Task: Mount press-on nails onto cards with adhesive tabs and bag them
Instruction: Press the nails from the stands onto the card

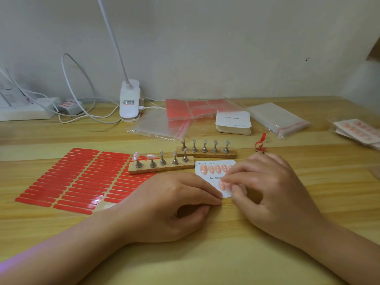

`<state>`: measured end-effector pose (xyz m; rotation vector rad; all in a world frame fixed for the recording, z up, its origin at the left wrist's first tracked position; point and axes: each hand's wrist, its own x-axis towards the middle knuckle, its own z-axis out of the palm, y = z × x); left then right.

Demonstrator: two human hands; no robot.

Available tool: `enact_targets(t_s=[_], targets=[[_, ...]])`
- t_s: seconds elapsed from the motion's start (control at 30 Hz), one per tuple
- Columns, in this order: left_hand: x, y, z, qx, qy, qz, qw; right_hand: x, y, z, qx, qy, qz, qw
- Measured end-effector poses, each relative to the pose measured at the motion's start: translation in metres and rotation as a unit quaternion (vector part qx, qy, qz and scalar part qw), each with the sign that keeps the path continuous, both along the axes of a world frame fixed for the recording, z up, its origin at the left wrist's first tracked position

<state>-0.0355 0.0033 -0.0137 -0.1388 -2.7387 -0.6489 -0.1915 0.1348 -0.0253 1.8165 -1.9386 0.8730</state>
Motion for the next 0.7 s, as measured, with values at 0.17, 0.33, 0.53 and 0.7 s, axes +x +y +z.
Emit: enact_targets(t_s=[0.17, 0.33, 0.53, 0.7], targets=[[0.0000, -0.0004, -0.0002, 0.006, 0.000, -0.001, 1.000, -0.0016, 0.0004, -0.0008, -0.004, -0.002, -0.021, 1.000], [-0.0006, -0.0004, -0.0005, 0.012, 0.002, -0.002, 1.000, -0.0005, 0.0009, -0.0004, 0.021, 0.013, -0.013, 1.000], [-0.0001, -0.0008, -0.0004, 0.015, 0.010, -0.002, 1.000, 0.0010, 0.0007, 0.0015, 0.021, 0.072, -0.006, 0.997], [0.0008, -0.0007, 0.0005, 0.019, 0.012, -0.004, 1.000, 0.0013, 0.0009, 0.0020, 0.019, 0.129, 0.002, 0.991]])
